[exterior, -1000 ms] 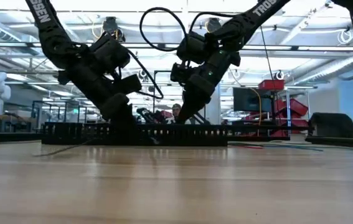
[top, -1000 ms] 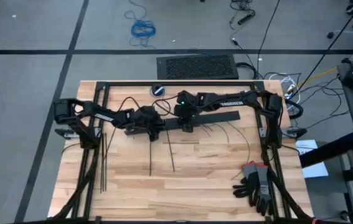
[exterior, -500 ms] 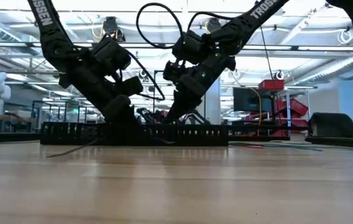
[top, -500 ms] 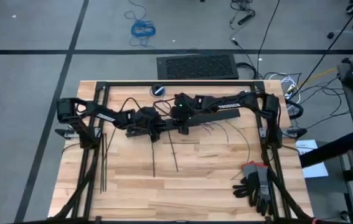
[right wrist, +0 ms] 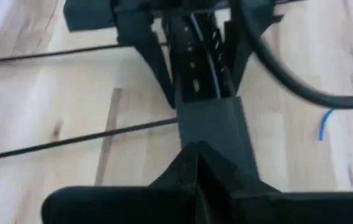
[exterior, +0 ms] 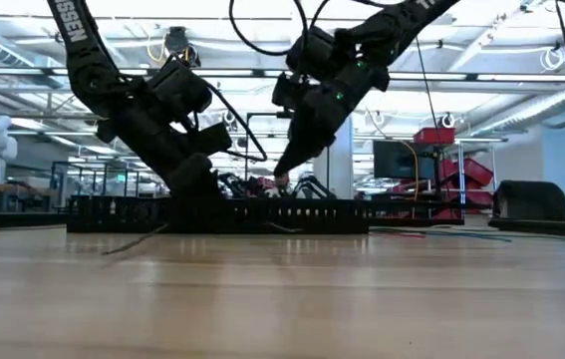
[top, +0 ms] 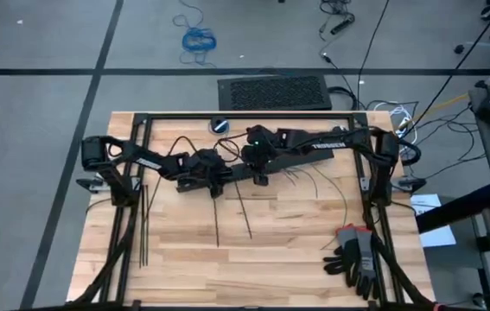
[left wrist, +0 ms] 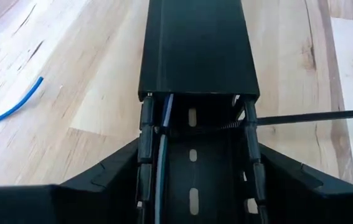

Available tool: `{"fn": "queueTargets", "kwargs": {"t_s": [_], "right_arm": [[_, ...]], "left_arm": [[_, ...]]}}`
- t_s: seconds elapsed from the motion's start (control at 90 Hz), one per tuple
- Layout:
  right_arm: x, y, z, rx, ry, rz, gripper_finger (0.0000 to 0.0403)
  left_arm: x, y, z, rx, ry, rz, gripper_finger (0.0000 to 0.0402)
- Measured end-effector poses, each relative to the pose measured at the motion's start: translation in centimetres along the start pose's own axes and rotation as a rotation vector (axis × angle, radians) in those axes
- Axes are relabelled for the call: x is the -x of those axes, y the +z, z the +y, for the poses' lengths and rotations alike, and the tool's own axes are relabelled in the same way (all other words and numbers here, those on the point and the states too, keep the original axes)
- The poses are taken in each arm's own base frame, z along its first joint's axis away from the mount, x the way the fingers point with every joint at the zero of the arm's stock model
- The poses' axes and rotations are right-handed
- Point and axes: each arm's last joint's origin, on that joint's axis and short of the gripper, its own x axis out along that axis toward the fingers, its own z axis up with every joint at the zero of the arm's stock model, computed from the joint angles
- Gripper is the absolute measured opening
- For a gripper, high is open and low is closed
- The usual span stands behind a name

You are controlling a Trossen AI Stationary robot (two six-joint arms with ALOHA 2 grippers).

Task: Ziptie cables
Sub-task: Close the black cable duct

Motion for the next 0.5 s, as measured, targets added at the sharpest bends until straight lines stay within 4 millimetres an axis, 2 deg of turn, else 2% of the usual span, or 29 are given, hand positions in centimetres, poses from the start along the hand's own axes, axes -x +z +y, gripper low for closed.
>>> {"fn": "queueTargets", "kwargs": {"t_s": [0.156, 0.311, 0.5], "right_arm": [[-2.1, -0.7, -0.6, -0.004, -0.002, 0.004, 0.0000], [-4.2, -1.1, -1.0, -0.008, 0.004, -0.028, 0.0000], [-5.4, -1.2, -0.9, -0.030, 0.053, -0.061, 0.0000]], "left_arm": [[0.0, 0.0, 0.0, -0.005, 0.000, -0.002, 0.0230], [0.0, 0.0, 0.0, 0.006, 0.000, -0.002, 0.0228], [0.0, 0.0, 0.0, 0.006, 0.000, -0.005, 0.0229]]}}
